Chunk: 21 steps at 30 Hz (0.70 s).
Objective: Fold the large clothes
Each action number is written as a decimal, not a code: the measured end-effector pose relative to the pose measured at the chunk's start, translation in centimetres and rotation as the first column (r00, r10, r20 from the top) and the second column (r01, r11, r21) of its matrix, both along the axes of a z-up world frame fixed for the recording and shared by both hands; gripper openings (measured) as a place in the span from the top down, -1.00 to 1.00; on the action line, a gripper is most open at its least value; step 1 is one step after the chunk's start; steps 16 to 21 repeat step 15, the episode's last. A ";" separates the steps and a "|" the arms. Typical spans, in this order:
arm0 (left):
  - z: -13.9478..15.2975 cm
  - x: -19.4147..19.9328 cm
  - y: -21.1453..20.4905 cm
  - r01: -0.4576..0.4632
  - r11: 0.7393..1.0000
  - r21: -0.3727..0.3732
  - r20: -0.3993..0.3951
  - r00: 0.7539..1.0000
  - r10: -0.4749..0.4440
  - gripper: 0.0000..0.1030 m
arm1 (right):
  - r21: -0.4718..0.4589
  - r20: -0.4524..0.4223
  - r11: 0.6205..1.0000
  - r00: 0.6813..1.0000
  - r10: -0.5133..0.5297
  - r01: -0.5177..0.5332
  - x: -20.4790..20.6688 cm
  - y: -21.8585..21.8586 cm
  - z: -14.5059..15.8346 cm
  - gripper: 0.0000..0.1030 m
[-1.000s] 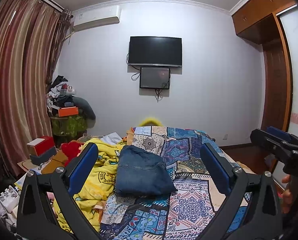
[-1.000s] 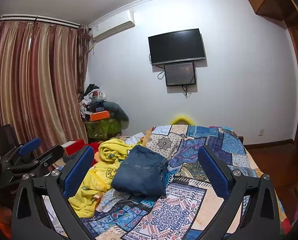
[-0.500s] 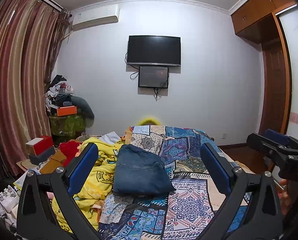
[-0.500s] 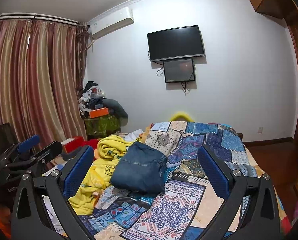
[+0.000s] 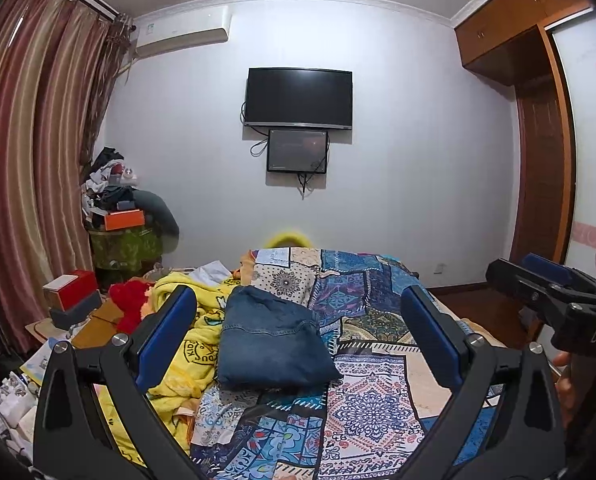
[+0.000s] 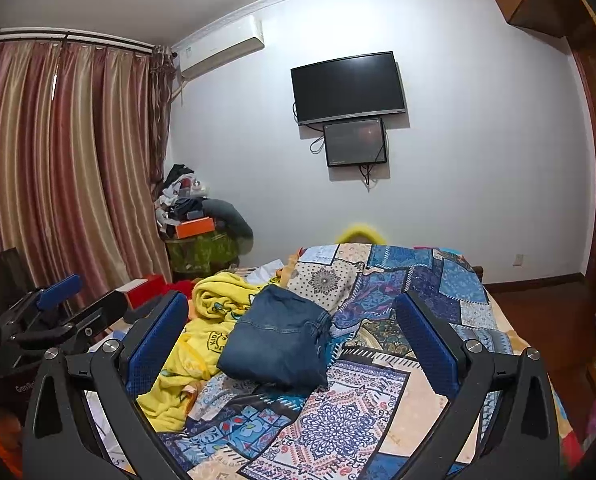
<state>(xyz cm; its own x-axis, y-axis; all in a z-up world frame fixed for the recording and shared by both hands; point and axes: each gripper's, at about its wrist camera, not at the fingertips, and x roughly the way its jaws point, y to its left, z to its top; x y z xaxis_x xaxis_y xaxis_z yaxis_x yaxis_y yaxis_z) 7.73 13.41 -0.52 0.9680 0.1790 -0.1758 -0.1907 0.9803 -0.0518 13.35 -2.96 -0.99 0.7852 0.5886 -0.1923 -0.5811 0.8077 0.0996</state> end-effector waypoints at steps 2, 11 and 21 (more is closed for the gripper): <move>0.0 0.0 0.1 0.004 1.000 -0.002 -0.001 1.000 -0.004 -0.99 | -0.001 -0.001 1.000 1.000 -0.002 0.002 0.1 0.0 0.0 -1.00; -0.2 0.2 0.5 0.019 1.000 -0.016 -0.009 1.000 -0.019 -0.99 | 0.002 -0.008 1.000 1.000 -0.006 0.006 0.3 0.1 -0.2 -1.00; -0.4 0.3 0.7 0.023 0.999 -0.023 -0.013 1.000 -0.023 -0.99 | -0.003 -0.012 1.000 1.000 -0.007 0.007 0.4 0.3 -0.2 -1.00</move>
